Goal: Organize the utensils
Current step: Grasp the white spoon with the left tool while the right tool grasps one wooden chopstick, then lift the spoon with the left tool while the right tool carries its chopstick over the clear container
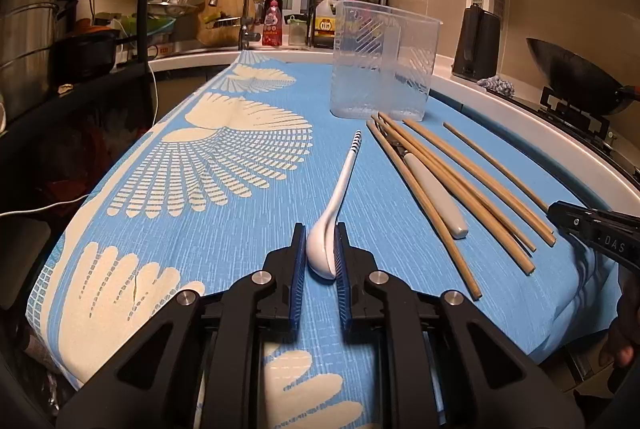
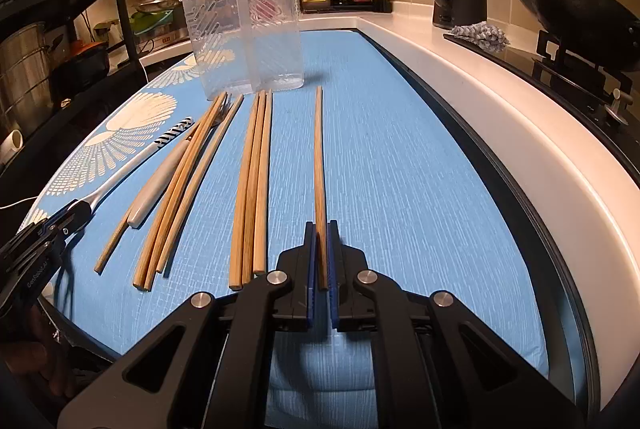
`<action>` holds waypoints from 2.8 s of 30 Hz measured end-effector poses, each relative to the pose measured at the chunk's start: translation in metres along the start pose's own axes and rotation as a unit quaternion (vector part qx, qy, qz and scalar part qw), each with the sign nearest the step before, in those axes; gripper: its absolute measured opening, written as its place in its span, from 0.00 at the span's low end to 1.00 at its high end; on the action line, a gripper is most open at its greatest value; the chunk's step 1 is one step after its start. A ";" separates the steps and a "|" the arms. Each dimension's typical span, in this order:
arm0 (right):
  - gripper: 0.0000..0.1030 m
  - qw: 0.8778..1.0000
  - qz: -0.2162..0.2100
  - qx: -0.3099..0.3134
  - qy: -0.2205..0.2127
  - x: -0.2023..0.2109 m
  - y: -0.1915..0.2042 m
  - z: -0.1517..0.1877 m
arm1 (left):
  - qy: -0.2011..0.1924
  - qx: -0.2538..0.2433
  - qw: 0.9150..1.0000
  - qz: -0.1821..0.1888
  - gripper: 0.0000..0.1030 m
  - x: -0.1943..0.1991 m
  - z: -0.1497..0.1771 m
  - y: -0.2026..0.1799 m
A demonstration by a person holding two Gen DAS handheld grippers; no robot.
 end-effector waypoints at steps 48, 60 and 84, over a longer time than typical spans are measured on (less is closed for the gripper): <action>0.05 0.995 -0.012 0.005 -0.096 0.081 0.011 -0.077 | -0.067 0.001 0.998 0.007 0.11 0.051 -0.060 0.004; 0.05 0.993 -0.035 0.018 -0.113 0.098 0.026 -0.148 | -0.083 -0.027 0.996 0.022 0.12 0.050 -0.135 0.001; 0.04 0.992 -0.075 0.046 -0.095 0.094 0.056 -0.261 | 0.036 -0.040 0.998 0.022 0.12 0.018 -0.249 -0.006</action>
Point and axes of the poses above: each gripper's, at about its wrist camera, not at the fingertips, and x roughly against the way its jaws point, y to its left, z to its underside, the point moved 6 cm from there along -x, roughly the way its jaws point
